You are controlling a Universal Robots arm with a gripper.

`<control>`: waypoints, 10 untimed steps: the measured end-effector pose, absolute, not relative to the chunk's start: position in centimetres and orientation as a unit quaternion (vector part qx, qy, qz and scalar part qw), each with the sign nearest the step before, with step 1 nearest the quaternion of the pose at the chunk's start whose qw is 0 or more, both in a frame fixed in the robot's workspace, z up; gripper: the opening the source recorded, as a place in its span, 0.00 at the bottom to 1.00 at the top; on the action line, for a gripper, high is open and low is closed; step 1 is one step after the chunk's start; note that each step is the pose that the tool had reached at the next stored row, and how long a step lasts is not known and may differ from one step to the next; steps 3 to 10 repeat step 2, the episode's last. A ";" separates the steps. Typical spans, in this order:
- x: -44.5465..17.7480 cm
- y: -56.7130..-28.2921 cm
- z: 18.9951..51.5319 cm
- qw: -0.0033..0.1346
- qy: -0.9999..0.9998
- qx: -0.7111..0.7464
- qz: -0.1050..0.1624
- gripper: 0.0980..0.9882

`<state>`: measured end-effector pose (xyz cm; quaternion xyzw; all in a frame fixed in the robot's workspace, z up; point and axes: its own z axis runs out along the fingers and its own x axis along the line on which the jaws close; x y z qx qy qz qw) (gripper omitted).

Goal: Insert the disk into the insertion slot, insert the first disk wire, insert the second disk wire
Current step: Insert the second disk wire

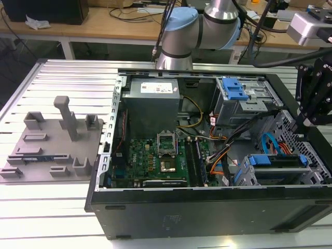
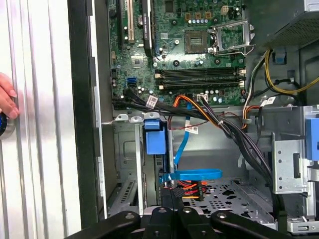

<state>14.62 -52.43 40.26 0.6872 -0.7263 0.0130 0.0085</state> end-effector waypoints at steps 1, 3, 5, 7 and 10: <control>14.6 -52.4 40.3 0.008 -0.726 0.687 0.013 0.01; 14.6 -52.4 40.3 0.009 -0.726 0.687 0.013 0.01; 14.6 -52.4 40.3 0.009 -0.726 0.687 0.013 0.01; 14.6 -52.4 40.3 0.009 -0.726 0.687 0.013 0.01; 14.6 -52.4 40.3 0.009 -0.726 0.687 0.013 0.01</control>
